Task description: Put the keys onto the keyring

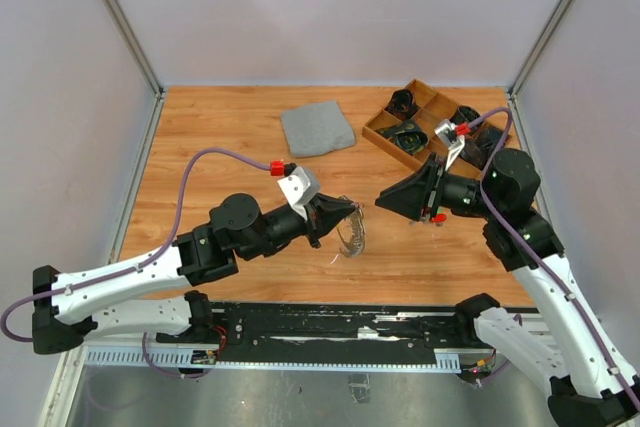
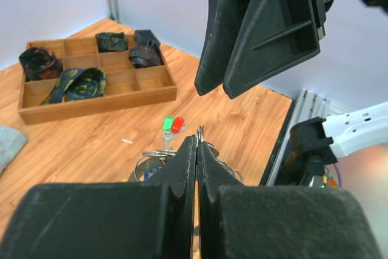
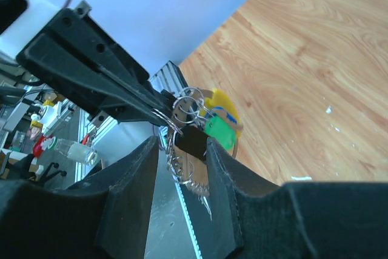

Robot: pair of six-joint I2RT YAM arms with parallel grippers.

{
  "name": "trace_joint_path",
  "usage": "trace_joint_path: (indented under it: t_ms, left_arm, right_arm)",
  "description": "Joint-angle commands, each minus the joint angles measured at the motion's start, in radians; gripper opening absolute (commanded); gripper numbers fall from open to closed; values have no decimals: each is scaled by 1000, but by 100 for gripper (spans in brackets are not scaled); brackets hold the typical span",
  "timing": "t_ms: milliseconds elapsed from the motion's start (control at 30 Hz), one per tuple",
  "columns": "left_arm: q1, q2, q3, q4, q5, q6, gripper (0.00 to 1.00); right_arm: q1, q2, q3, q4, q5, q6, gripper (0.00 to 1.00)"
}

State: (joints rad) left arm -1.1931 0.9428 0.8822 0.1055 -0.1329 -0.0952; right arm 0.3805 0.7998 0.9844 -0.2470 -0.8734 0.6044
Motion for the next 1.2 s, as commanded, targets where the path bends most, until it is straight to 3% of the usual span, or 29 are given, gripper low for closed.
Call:
trace_joint_path:
  t_ms: [0,233,600,800,1167]
  left_arm:
    - [6,-30,-21,147,51,-33,0]
    - [6,-68,-70,277,115,-71,0]
    - [6,-74,-88,384,204,-121,0]
    - [5,-60,-82,400,221,-121,0]
    - [6,-44,-66,394,238,-117,1]
  right_arm:
    - [18,-56,-83,347,-85,125,39]
    - [62,-81,-128,420,-59,91,35]
    - [67,-116,-125,476,-188,-10,37]
    - [97,-124,-134,587,-192,27,37]
    - [148,-103,-122,538,-165,3,32]
